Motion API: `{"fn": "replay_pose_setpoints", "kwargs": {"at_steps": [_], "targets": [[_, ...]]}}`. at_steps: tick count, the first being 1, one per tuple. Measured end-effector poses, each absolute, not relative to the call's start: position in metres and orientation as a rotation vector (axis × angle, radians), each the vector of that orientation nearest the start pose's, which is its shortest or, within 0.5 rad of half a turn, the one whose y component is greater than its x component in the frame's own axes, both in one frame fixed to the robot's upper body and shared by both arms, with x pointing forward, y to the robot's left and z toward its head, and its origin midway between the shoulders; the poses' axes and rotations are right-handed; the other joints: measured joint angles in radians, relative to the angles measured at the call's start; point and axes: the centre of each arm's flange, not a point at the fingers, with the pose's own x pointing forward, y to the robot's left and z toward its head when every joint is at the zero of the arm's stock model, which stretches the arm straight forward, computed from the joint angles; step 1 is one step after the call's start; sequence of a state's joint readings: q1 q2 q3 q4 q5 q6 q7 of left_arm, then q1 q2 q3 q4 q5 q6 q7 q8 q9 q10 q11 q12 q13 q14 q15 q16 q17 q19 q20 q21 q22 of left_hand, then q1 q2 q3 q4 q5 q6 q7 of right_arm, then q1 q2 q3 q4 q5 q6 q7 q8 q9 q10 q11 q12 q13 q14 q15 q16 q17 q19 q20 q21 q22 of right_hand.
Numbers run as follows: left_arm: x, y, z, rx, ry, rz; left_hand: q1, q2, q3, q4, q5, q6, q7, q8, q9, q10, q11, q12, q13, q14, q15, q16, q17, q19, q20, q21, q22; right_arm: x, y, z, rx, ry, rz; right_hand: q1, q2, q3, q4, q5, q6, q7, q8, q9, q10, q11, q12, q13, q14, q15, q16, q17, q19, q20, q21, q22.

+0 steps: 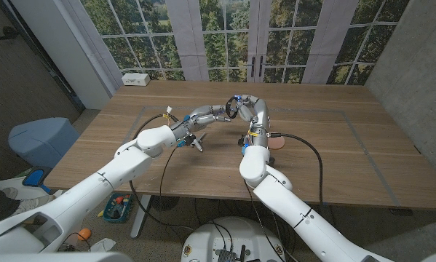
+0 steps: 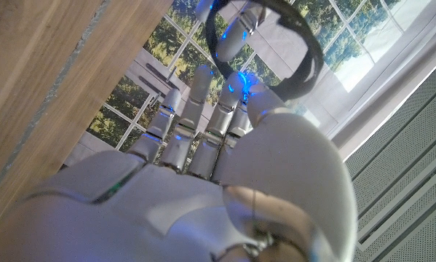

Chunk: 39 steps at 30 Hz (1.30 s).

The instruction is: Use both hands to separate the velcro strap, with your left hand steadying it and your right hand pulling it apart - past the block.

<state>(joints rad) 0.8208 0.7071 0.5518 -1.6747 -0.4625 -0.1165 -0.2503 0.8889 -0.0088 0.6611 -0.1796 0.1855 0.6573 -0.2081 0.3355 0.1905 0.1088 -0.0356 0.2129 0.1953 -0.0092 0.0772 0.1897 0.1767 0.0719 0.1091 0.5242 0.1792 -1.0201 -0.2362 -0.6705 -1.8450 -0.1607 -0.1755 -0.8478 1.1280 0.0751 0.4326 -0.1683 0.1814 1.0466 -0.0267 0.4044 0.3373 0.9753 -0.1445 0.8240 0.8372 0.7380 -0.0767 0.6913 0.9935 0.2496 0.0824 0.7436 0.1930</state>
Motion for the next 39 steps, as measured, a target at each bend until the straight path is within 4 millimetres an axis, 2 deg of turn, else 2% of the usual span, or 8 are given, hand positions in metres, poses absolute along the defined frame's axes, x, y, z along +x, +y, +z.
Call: {"fn": "replay_pose_setpoints", "kwargs": {"at_steps": [2, 6, 9, 12, 19, 23, 30, 39], "targets": [[0.585, 0.172, -0.007, 0.445, -0.580, -0.673, 0.009, 0.010, -0.005, 0.005, 0.000, 0.032, 0.006, 0.005, 0.000, 0.000, 0.000, 0.000, -0.003, 0.002, 0.002, 0.000, 0.000, 0.000, 0.000, -0.008, 0.000, 0.519, -0.065, -0.034, -0.223, -0.751, -0.263, 0.000, 0.000, 0.000, 0.000, 0.000, 0.000, 0.000, 0.000, 0.000, 0.000, 0.000, 0.000, 0.000, 0.000, 0.000, -0.004, 0.000, 0.000, 0.000, 0.000, 0.000], [0.585, 0.170, -0.006, 0.442, -0.581, -0.677, 0.011, 0.056, -0.019, 0.012, -0.008, 0.114, 0.025, 0.022, 0.000, 0.021, -0.017, 0.006, -0.005, 0.008, 0.007, 0.000, 0.000, 0.005, 0.005, -0.008, 0.002, 0.518, -0.065, -0.033, -0.219, -0.755, -0.255, 0.000, 0.000, 0.000, 0.000, 0.000, 0.000, 0.000, 0.000, 0.001, 0.000, 0.000, 0.000, -0.001, 0.000, 0.000, -0.004, 0.005, 0.000, 0.000, 0.000, 0.000], [0.584, 0.169, -0.006, 0.435, -0.581, -0.681, 0.008, 0.095, -0.032, 0.019, -0.009, 0.185, 0.048, 0.037, 0.002, 0.036, -0.021, 0.007, -0.005, 0.020, 0.005, 0.000, 0.000, 0.015, 0.007, -0.008, 0.005, 0.517, -0.065, -0.033, -0.216, -0.758, -0.254, 0.000, 0.000, 0.004, -0.004, 0.000, 0.000, 0.000, 0.000, 0.003, 0.000, 0.000, 0.003, -0.001, 0.000, 0.000, -0.004, 0.005, 0.000, 0.000, 0.004, 0.000], [0.584, 0.169, -0.006, 0.433, -0.581, -0.685, 0.007, 0.113, -0.040, 0.020, -0.016, 0.219, 0.062, 0.039, 0.003, 0.047, -0.021, 0.007, -0.005, 0.024, 0.001, 0.000, 0.003, 0.022, 0.003, -0.008, 0.005, 0.517, -0.066, -0.032, -0.211, -0.759, -0.256, 0.000, 0.000, 0.007, -0.001, 0.000, 0.000, 0.000, -0.006, 0.007, -0.004, 0.004, 0.005, -0.001, 0.000, 0.000, -0.007, 0.005, 0.000, 0.000, 0.004, 0.000], [0.582, 0.168, -0.004, 0.435, -0.579, -0.699, 0.002, 0.129, -0.056, 0.019, -0.016, 0.238, 0.085, 0.039, 0.010, 0.056, -0.020, 0.007, -0.005, 0.026, 0.000, 0.000, 0.000, 0.027, -0.002, -0.008, 0.005, 0.521, -0.073, -0.029, -0.174, -0.744, -0.273, -0.001, 0.000, 0.008, 0.000, -0.004, 0.000, 0.000, -0.008, 0.008, -0.006, 0.006, 0.005, 0.004, 0.000, 0.000, -0.007, 0.013, 0.000, 0.000, 0.007, 0.000], [0.581, 0.167, -0.003, 0.443, -0.573, -0.709, -0.003, 0.134, -0.060, 0.015, -0.016, 0.241, 0.089, 0.047, 0.017, 0.056, -0.020, 0.007, -0.005, 0.015, -0.011, 0.000, 0.000, 0.027, -0.002, -0.008, 0.005, 0.526, -0.080, -0.027, -0.141, -0.723, -0.281, -0.007, -0.006, 0.008, 0.000, -0.004, 0.000, 0.000, -0.008, 0.013, -0.006, 0.005, 0.008, 0.010, 0.000, 0.000, -0.007, 0.020, -0.002, 0.002, 0.007, 0.000], [0.579, 0.165, 0.001, 0.457, -0.570, -0.725, -0.003, 0.134, -0.066, 0.016, -0.016, 0.247, 0.083, 0.055, 0.026, 0.052, -0.023, 0.007, -0.010, 0.012, -0.009, 0.000, 0.000, 0.027, -0.010, -0.008, 0.005, 0.536, -0.091, -0.025, -0.084, -0.691, -0.293, -0.015, 0.002, 0.011, 0.003, -0.004, 0.000, 0.000, -0.011, 0.023, -0.015, 0.007, 0.013, 0.026, 0.000, 0.000, -0.007, 0.032, -0.009, 0.009, 0.007, 0.004], [0.577, 0.163, 0.006, 0.476, -0.570, -0.733, 0.006, 0.143, -0.075, 0.008, -0.016, 0.254, 0.083, 0.050, 0.025, 0.046, -0.029, 0.000, -0.009, 0.005, -0.013, 0.000, 0.000, 0.027, -0.009, -0.015, 0.005, 0.548, -0.102, -0.024, -0.005, -0.656, -0.296, -0.023, 0.010, 0.015, 0.007, -0.004, -0.006, 0.024, -0.012, 0.043, -0.042, 0.009, 0.027, 0.060, -0.008, 0.000, -0.007, 0.046, -0.013, 0.012, 0.011, 0.005]]}}
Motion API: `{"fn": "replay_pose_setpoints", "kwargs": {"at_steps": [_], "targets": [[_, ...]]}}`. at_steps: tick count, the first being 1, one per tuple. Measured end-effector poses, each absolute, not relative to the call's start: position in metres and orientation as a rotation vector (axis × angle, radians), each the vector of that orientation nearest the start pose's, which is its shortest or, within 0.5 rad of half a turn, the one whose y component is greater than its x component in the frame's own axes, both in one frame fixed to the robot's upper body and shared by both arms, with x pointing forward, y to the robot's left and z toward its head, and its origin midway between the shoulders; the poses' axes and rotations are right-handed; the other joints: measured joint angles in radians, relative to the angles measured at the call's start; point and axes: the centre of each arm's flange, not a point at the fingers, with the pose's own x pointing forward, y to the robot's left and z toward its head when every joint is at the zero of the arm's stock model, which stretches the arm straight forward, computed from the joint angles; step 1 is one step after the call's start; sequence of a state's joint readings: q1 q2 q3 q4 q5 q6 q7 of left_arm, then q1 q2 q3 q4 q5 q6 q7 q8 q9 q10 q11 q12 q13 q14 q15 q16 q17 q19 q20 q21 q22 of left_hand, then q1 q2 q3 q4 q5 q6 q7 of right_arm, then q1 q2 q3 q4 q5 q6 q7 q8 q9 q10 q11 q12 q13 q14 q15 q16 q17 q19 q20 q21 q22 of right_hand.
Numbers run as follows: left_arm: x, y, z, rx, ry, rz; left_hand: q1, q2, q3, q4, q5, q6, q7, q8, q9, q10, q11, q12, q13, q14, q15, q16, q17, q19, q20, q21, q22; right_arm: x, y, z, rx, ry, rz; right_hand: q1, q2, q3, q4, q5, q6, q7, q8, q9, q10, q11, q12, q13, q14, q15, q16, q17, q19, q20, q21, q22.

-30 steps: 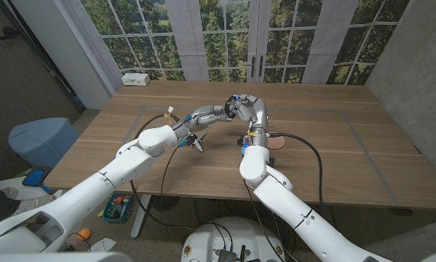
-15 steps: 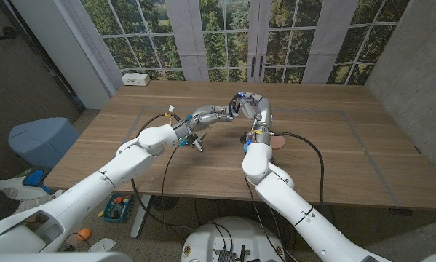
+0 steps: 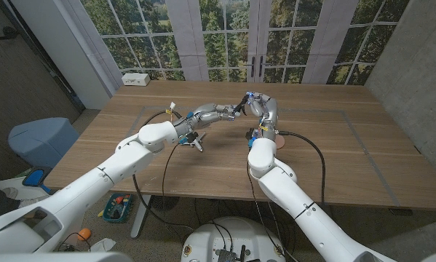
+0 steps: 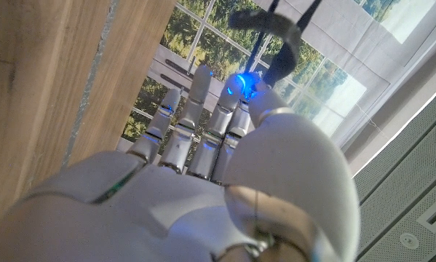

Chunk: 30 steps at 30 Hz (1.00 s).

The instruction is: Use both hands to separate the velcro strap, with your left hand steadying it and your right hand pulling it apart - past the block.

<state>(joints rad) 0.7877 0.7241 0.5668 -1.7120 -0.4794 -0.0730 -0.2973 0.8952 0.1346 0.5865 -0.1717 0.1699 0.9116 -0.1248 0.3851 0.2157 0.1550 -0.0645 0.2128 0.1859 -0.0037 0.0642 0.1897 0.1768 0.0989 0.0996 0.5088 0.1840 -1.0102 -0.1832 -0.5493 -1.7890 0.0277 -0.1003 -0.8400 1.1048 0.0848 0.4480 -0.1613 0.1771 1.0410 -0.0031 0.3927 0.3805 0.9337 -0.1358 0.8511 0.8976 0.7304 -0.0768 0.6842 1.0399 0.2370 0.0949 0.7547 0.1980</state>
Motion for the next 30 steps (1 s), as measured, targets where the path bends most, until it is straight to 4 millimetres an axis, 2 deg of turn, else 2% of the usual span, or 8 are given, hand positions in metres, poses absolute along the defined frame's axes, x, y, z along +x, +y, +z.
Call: {"fn": "replay_pose_setpoints", "kwargs": {"at_steps": [4, 10, 11, 12, 14, 18, 30], "targets": [[0.577, 0.162, 0.007, 0.484, -0.568, -0.733, 0.005, 0.005, -0.003, -0.003, 0.000, 0.000, 0.000, 0.000, 0.000, 0.000, 0.000, 0.000, 0.000, 0.000, 0.000, 0.000, 0.000, 0.000, 0.000, 0.000, 0.000, 0.553, -0.107, -0.023, 0.025, -0.643, -0.291, -0.001, 0.001, 0.002, 0.000, -0.003, -0.001, 0.011, 0.000, 0.008, -0.011, -0.003, 0.007, 0.016, 0.000, 0.000, 0.000, 0.007, -0.007, -0.007, 0.000, 0.000], [0.577, 0.161, 0.009, 0.497, -0.565, -0.735, 0.009, 0.009, -0.007, -0.007, 0.000, 0.000, 0.000, 0.000, 0.000, 0.000, 0.000, 0.000, 0.000, 0.000, 0.000, 0.000, 0.000, -0.002, -0.009, 0.000, 0.000, 0.561, -0.115, -0.021, 0.081, -0.627, -0.282, -0.008, -0.005, 0.002, 0.000, -0.008, -0.010, 0.019, 0.002, 0.035, -0.039, -0.007, 0.030, 0.059, -0.009, 0.005, 0.000, 0.023, -0.016, 0.002, 0.004, 0.000], [0.577, 0.161, 0.009, 0.502, -0.564, -0.737, 0.009, 0.009, -0.008, -0.008, 0.000, 0.024, -0.001, 0.021, 0.006, 0.000, 0.000, 0.000, 0.000, -0.002, -0.002, 0.000, 0.000, -0.002, -0.009, 0.000, 0.000, 0.562, -0.116, -0.020, 0.092, -0.626, -0.282, -0.013, 0.000, -0.001, 0.011, -0.008, -0.019, 0.019, 0.000, 0.037, -0.044, -0.003, 0.031, 0.065, -0.009, 0.005, 0.000, 0.026, -0.016, 0.002, 0.004, 0.000], [0.577, 0.161, 0.008, 0.509, -0.560, -0.739, 0.009, 0.009, -0.008, -0.008, 0.000, 0.046, 0.006, 0.032, 0.007, 0.000, 0.000, 0.000, 0.000, -0.004, -0.004, 0.000, 0.000, -0.002, -0.009, 0.000, 0.000, 0.564, -0.119, -0.019, 0.102, -0.628, -0.286, -0.040, 0.027, 0.000, 0.015, -0.008, -0.023, 0.021, 0.000, 0.037, -0.047, -0.004, 0.036, 0.071, -0.009, 0.005, 0.000, 0.029, -0.020, 0.005, 0.006, 0.000], [0.577, 0.161, 0.006, 0.514, -0.555, -0.744, 0.009, 0.009, -0.008, -0.008, 0.000, 0.052, 0.009, 0.028, 0.005, 0.000, 0.000, 0.000, 0.000, -0.005, -0.005, 0.000, 0.000, -0.002, -0.009, 0.000, 0.000, 0.566, -0.125, -0.017, 0.119, -0.629, -0.296, -0.052, 0.039, -0.001, 0.017, -0.008, -0.028, 0.019, 0.000, 0.042, -0.049, -0.005, 0.040, 0.080, -0.009, 0.005, 0.000, 0.035, -0.020, 0.005, 0.008, 0.000], [0.577, 0.160, 0.008, 0.519, -0.558, -0.743, 0.011, 0.010, -0.012, -0.012, 0.000, 0.052, 0.009, 0.027, 0.003, 0.000, 0.000, 0.000, 0.000, -0.005, -0.005, 0.000, 0.000, -0.002, -0.009, 0.000, 0.000, 0.568, -0.125, -0.018, 0.141, -0.626, -0.290, -0.052, 0.040, -0.001, 0.017, -0.008, -0.029, 0.018, 0.012, 0.058, -0.054, -0.003, 0.047, 0.091, -0.009, 0.005, 0.000, 0.043, -0.020, 0.005, 0.008, 0.000], [0.576, 0.159, 0.011, 0.527, -0.559, -0.743, 0.021, 0.005, -0.021, -0.012, 0.000, 0.059, 0.009, 0.027, 0.003, 0.006, -0.005, 0.000, 0.000, -0.011, -0.011, 0.000, 0.000, 0.003, -0.014, 0.000, 0.000, 0.573, -0.130, -0.019, 0.186, -0.625, -0.290, -0.049, 0.042, 0.005, 0.011, -0.008, -0.029, 0.018, 0.024, 0.082, -0.061, -0.003, 0.052, 0.101, -0.009, 0.005, 0.000, 0.054, -0.025, 0.011, 0.011, 0.005]]}}
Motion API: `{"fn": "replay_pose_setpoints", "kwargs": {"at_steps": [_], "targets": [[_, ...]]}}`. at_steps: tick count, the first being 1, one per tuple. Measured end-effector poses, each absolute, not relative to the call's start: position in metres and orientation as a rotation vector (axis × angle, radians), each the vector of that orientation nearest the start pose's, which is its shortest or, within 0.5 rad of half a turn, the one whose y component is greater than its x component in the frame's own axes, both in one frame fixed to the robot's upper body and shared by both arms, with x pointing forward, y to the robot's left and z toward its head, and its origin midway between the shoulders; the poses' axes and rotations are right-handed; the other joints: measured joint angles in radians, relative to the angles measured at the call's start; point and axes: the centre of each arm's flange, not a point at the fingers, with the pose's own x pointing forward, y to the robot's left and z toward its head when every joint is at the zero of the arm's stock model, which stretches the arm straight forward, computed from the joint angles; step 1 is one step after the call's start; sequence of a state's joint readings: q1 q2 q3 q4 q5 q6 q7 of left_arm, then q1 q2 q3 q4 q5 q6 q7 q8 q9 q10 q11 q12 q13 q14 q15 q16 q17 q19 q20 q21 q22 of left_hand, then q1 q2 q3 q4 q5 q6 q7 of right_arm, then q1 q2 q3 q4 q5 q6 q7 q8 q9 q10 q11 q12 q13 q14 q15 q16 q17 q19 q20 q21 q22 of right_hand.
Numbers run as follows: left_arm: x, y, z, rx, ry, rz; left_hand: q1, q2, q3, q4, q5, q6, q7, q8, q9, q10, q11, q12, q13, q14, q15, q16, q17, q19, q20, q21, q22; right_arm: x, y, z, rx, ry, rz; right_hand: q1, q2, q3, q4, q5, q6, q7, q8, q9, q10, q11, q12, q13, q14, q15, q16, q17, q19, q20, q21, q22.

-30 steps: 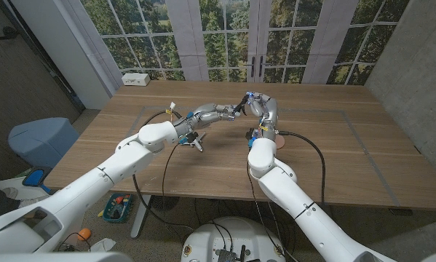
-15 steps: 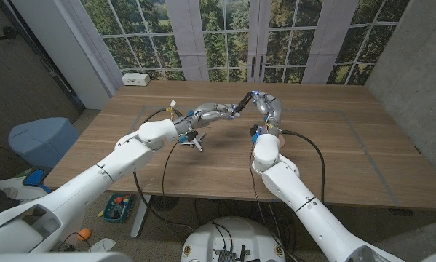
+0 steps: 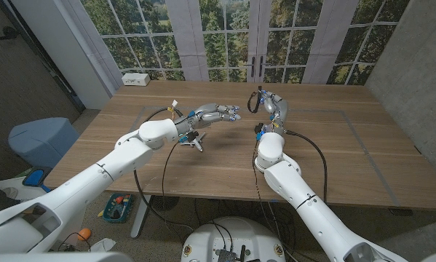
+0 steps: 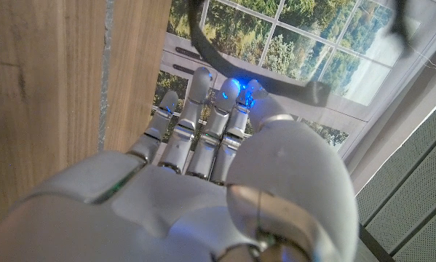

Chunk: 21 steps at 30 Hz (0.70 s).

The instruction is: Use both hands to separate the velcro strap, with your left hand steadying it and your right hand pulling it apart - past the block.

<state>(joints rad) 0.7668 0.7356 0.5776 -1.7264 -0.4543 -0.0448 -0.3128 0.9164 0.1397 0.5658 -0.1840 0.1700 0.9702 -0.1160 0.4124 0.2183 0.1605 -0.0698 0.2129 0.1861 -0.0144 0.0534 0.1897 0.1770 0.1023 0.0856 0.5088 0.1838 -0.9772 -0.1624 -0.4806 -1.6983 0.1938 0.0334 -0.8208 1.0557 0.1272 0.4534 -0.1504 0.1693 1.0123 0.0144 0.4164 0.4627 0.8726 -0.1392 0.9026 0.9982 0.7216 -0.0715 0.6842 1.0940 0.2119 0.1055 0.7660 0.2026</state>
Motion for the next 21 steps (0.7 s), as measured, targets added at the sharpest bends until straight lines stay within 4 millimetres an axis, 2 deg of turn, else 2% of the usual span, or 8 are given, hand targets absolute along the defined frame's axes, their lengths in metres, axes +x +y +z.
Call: {"fn": "replay_pose_setpoints", "kwargs": {"at_steps": [3, 5, 7, 10, 13, 15, 17, 21], "targets": [[0.5760, 0.1594, 0.0110, 0.528, -0.559, -0.743, 0.008, 0.000, -0.002, 0.002, 0.000, 0.000, 0.000, -0.003, 0.000, 0.007, -0.007, 0.000, 0.000, 0.006, -0.006, 0.000, 0.000, 0.000, 0.000, 0.000, 0.000, 0.5729, -0.1305, -0.0187, 0.189, -0.626, -0.291, 0.000, 0.000, 0.001, -0.001, 0.000, 0.000, 0.000, 0.002, 0.007, -0.002, 0.001, 0.000, 0.000, 0.000, 0.000, 0.000, 0.001, 0.000, 0.000, 0.005, 0.000], [0.5759, 0.1593, 0.0111, 0.528, -0.559, -0.743, 0.011, -0.004, -0.006, 0.000, 0.000, -0.008, 0.012, -0.008, 0.000, 0.016, -0.005, 0.000, 0.000, 0.011, -0.011, 0.000, 0.000, 0.000, 0.000, 0.000, 0.000, 0.5727, -0.1316, -0.0189, 0.190, -0.628, -0.296, 0.000, 0.000, 0.003, -0.003, 0.000, 0.000, 0.000, 0.006, 0.009, -0.003, 0.000, 0.000, 0.000, -0.003, -0.003, 0.000, 0.002, 0.000, 0.000, 0.008, 0.000], [0.5757, 0.1592, 0.0112, 0.527, -0.560, -0.742, 0.014, -0.007, -0.013, 0.002, 0.000, -0.026, 0.025, -0.023, 0.000, 0.023, -0.005, 0.000, 0.000, 0.020, -0.020, 0.000, 0.000, 0.004, -0.004, 0.000, 0.000, 0.5726, -0.1323, -0.0190, 0.188, -0.630, -0.299, 0.000, 0.000, 0.004, -0.004, 0.000, 0.000, 0.000, 0.006, 0.014, -0.003, 0.000, 0.000, -0.001, -0.004, -0.004, 0.000, 0.006, 0.000, 0.000, 0.008, 0.000], [0.5754, 0.1599, 0.0091, 0.524, -0.558, -0.739, 0.021, -0.014, -0.031, 0.004, 0.000, -0.111, 0.016, -0.063, -0.002, 0.025, -0.007, 0.000, 0.001, 0.027, -0.027, 0.000, -0.004, 0.009, -0.002, -0.006, 0.000, 0.5718, -0.1333, -0.0188, 0.181, -0.636, -0.310, 0.001, 0.001, 0.006, -0.007, 0.000, 0.000, 0.000, 0.006, 0.018, -0.003, 0.000, 0.000, -0.003, -0.004, -0.004, 0.000, 0.006, 0.000, 0.000, 0.008, 0.000], [0.5752, 0.1619, 0.0093, 0.518, -0.563, -0.730, 0.024, -0.021, -0.060, 0.009, 0.000, -0.237, -0.001, -0.127, -0.006, 0.015, 0.003, 0.000, 0.003, 0.029, -0.029, 0.000, -0.002, 0.009, -0.002, -0.014, 0.000, 0.5715, -0.1337, -0.0197, 0.164, -0.639, -0.319, 0.001, 0.001, 0.007, -0.007, 0.000, 0.000, 0.000, 0.006, 0.022, -0.005, 0.002, 0.000, -0.010, -0.009, 0.002, 0.000, 0.011, 0.004, -0.004, 0.015, 0.000], [0.5745, 0.1637, 0.0096, 0.510, -0.571, -0.723, 0.004, -0.041, -0.089, 0.014, 0.000, -0.357, -0.014, -0.186, -0.012, -0.001, 0.012, -0.005, 0.003, 0.032, -0.032, 0.000, -0.002, 0.009, -0.002, -0.021, 0.000, 0.5712, -0.1337, -0.0210, 0.143, -0.641, -0.328, 0.001, 0.001, 0.011, -0.011, 0.000, 0.000, 0.000, 0.006, 0.027, -0.005, 0.002, 0.000, -0.016, -0.009, 0.002, 0.000, 0.011, 0.013, -0.013, 0.020, 0.000], [0.5738, 0.1647, 0.0096, 0.503, -0.575, -0.724, -0.014, -0.058, -0.115, 0.020, 0.000, -0.467, -0.020, -0.226, -0.017, -0.021, 0.017, -0.010, 0.003, 0.032, -0.032, 0.000, -0.002, 0.009, -0.002, -0.031, 0.000, 0.5711, -0.1336, -0.0218, 0.126, -0.642, -0.336, 0.001, 0.001, 0.011, -0.011, 0.000, 0.000, 0.000, 0.006, 0.027, -0.005, 0.002, -0.001, -0.021, -0.009, 0.002, -0.004, 0.011, 0.017, -0.016, 0.023, 0.000], [0.5730, 0.1672, 0.0089, 0.485, -0.581, -0.728, -0.083, -0.068, -0.162, 0.039, 0.000, -0.650, -0.013, -0.246, -0.027, -0.066, 0.036, -0.016, 0.003, 0.028, -0.035, 0.000, 0.002, -0.017, -0.006, -0.054, 0.000, 0.5713, -0.1335, -0.0230, 0.093, -0.640, -0.352, 0.001, 0.001, 0.015, -0.015, 0.005, 0.000, 0.000, 0.006, 0.027, -0.004, 0.001, -0.004, -0.036, -0.009, 0.002, -0.015, 0.008, 0.017, -0.017, 0.029, 0.000]]}}
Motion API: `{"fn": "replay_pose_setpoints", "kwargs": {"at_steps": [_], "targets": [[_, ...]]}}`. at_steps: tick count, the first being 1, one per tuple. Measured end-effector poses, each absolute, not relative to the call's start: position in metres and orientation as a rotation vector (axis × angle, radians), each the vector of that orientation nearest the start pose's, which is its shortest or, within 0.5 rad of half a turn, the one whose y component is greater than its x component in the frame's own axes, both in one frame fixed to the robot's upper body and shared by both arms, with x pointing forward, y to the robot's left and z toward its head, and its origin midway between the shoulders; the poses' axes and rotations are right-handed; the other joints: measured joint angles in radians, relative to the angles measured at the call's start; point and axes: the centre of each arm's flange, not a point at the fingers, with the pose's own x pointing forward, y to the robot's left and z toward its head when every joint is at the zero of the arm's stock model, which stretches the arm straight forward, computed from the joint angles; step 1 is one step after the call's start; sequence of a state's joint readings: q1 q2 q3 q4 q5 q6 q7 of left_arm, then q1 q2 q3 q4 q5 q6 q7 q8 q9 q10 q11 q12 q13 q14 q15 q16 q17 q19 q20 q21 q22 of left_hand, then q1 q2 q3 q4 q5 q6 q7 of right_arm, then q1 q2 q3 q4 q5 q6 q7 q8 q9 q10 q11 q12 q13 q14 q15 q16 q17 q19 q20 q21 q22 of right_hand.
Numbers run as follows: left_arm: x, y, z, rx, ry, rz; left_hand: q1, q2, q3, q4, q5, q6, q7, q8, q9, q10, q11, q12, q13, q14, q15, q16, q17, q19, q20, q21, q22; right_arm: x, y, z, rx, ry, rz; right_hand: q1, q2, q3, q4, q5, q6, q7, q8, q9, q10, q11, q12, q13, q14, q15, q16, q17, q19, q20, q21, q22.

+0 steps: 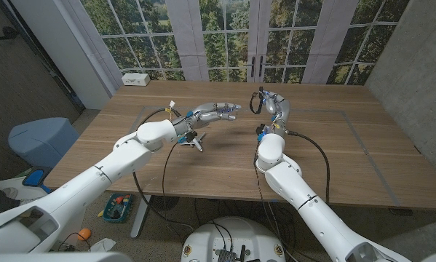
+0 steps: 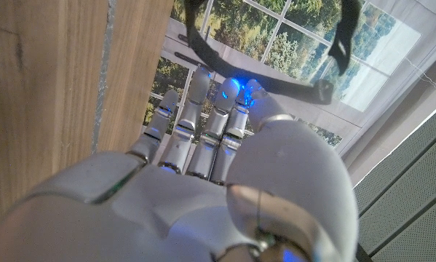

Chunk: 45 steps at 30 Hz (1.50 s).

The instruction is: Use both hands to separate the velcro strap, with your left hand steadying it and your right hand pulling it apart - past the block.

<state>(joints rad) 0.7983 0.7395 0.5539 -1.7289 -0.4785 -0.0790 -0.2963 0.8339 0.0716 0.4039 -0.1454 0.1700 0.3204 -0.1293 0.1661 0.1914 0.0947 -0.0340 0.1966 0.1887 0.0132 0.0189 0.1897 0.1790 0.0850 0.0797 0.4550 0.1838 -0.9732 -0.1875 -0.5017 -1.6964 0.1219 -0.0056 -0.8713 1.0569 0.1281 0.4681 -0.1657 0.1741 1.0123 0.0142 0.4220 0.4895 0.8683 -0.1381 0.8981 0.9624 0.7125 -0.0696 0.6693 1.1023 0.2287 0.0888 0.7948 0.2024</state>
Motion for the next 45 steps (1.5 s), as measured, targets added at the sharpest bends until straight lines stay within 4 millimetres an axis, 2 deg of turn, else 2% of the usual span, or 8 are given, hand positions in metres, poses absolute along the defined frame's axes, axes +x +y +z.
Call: {"fn": "replay_pose_setpoints", "kwargs": {"at_steps": [2, 4, 12, 19, 27, 34, 38, 45], "targets": [[0.573, 0.169, 0.008, 0.470, -0.584, -0.735, -0.040, 0.006, -0.019, 0.012, 0.000, -0.076, 0.001, 0.000, -0.003, -0.029, 0.007, -0.001, 0.000, -0.014, -0.001, 0.000, 0.001, -0.016, -0.009, -0.013, 0.000, 0.572, -0.134, -0.025, 0.067, -0.636, -0.365, 0.000, 0.000, 0.000, 0.000, 0.000, 0.000, 0.000, 0.000, -0.002, 0.000, 0.000, -0.008, -0.009, 0.000, 0.000, -0.005, -0.004, 0.006, -0.006, 0.002, 0.000], [0.573, 0.171, 0.006, 0.454, -0.586, -0.741, -0.075, 0.036, -0.031, 0.026, 0.004, -0.140, -0.005, 0.000, -0.006, -0.052, 0.010, -0.004, 0.000, -0.023, -0.007, 0.000, 0.004, -0.030, -0.023, -0.024, 0.000, 0.572, -0.134, -0.025, 0.048, -0.632, -0.375, 0.000, 0.000, 0.003, -0.002, 0.000, -0.004, -0.004, 0.000, -0.006, 0.000, 0.000, -0.009, -0.017, 0.000, 0.000, -0.012, -0.006, 0.007, -0.007, 0.005, -0.001], [0.575, 0.175, 0.001, 0.349, -0.596, -0.779, -0.165, 0.126, -0.014, 0.091, 0.023, -0.250, -0.003, 0.000, -0.015, -0.094, 0.002, -0.004, -0.003, -0.059, -0.043, 0.000, 0.010, -0.065, -0.058, -0.045, 0.000, 0.573, -0.133, -0.030, -0.042, -0.619, -0.424, -0.006, -0.006, 0.010, -0.001, 0.004, -0.009, -0.017, -0.009, -0.020, 0.001, -0.002, -0.023, -0.039, 0.000, 0.000, -0.031, -0.011, 0.043, -0.021, 0.026, -0.003], [0.576, 0.178, -0.003, 0.244, -0.616, -0.807, -0.245, 0.137, 0.033, 0.171, 0.047, -0.339, 0.019, 0.000, -0.019, -0.165, -0.009, -0.016, -0.011, -0.123, -0.049, -0.009, 0.010, -0.092, -0.085, -0.068, 0.000, 0.572, -0.133, -0.036, -0.146, -0.607, -0.461, -0.013, -0.013, 0.018, -0.001, 0.004, -0.009, -0.021, -0.017, -0.027, -0.002, -0.009, -0.027, -0.052, 0.000, 0.000, -0.051, -0.019, 0.052, -0.030, 0.033, -0.003], [0.575, 0.182, -0.008, 0.144, -0.659, -0.794, -0.325, 0.132, 0.061, 0.246, 0.063, -0.413, 0.041, 0.000, -0.019, -0.237, -0.011, -0.019, -0.012, -0.180, -0.053, -0.013, 0.007, -0.149, -0.103, -0.105, -0.003, 0.570, -0.132, -0.043, -0.265, -0.588, -0.489, -0.015, -0.015, 0.028, 0.000, 0.004, -0.009, -0.031, -0.030, -0.035, -0.011, -0.018, -0.037, -0.069, -0.002, -0.002, -0.074, -0.031, 0.057, -0.036, 0.041, -0.007], [0.574, 0.186, -0.012, 0.098, -0.697, -0.733, -0.354, 0.132, 0.078, 0.272, 0.074, -0.437, 0.049, 0.000, -0.019, -0.261, -0.009, -0.023, -0.017, -0.180, -0.053, -0.013, 0.007, -0.178, -0.107, -0.126, -0.002, 0.568, -0.129, -0.048, -0.369, -0.575, -0.496, -0.021, -0.021, 0.039, 0.000, 0.004, -0.009, -0.042, -0.037, -0.043, -0.015, -0.022, -0.048, -0.091, -0.009, 0.005, -0.097, -0.043, 0.072, -0.050, 0.049, -0.007], [0.573, 0.188, -0.013, 0.089, -0.715, -0.689, -0.364, 0.132, 0.084, 0.278, 0.082, -0.446, 0.058, 0.000, -0.019, -0.261, -0.009, -0.023, -0.017, -0.180, -0.053, -0.013, 0.002, -0.195, -0.107, -0.135, -0.005, 0.568, -0.129, -0.051, -0.419, -0.566, -0.499, -0.021, -0.021, 0.039, 0.000, 0.004, -0.012, -0.052, -0.040, -0.048, -0.018, -0.025, -0.051, -0.098, -0.009, 0.005, -0.109, -0.050, 0.071, -0.050, 0.055, -0.007], [0.569, 0.193, -0.014, 0.091, -0.743, -0.586, -0.368, 0.128, 0.096, 0.282, 0.085, -0.460, 0.065, 0.000, -0.024, -0.267, -0.003, -0.023, -0.017, -0.180, -0.053, -0.016, -0.002, -0.205, -0.105, -0.145, -0.007, 0.567, -0.128, -0.054, -0.499, -0.550, -0.501, -0.021, -0.021, 0.051, -0.006, 0.010, -0.034, -0.074, -0.063, -0.057, -0.033, -0.039, -0.076, -0.126, -0.017, 0.004, -0.133, -0.056, 0.077, -0.055, 0.056, -0.012]]}}
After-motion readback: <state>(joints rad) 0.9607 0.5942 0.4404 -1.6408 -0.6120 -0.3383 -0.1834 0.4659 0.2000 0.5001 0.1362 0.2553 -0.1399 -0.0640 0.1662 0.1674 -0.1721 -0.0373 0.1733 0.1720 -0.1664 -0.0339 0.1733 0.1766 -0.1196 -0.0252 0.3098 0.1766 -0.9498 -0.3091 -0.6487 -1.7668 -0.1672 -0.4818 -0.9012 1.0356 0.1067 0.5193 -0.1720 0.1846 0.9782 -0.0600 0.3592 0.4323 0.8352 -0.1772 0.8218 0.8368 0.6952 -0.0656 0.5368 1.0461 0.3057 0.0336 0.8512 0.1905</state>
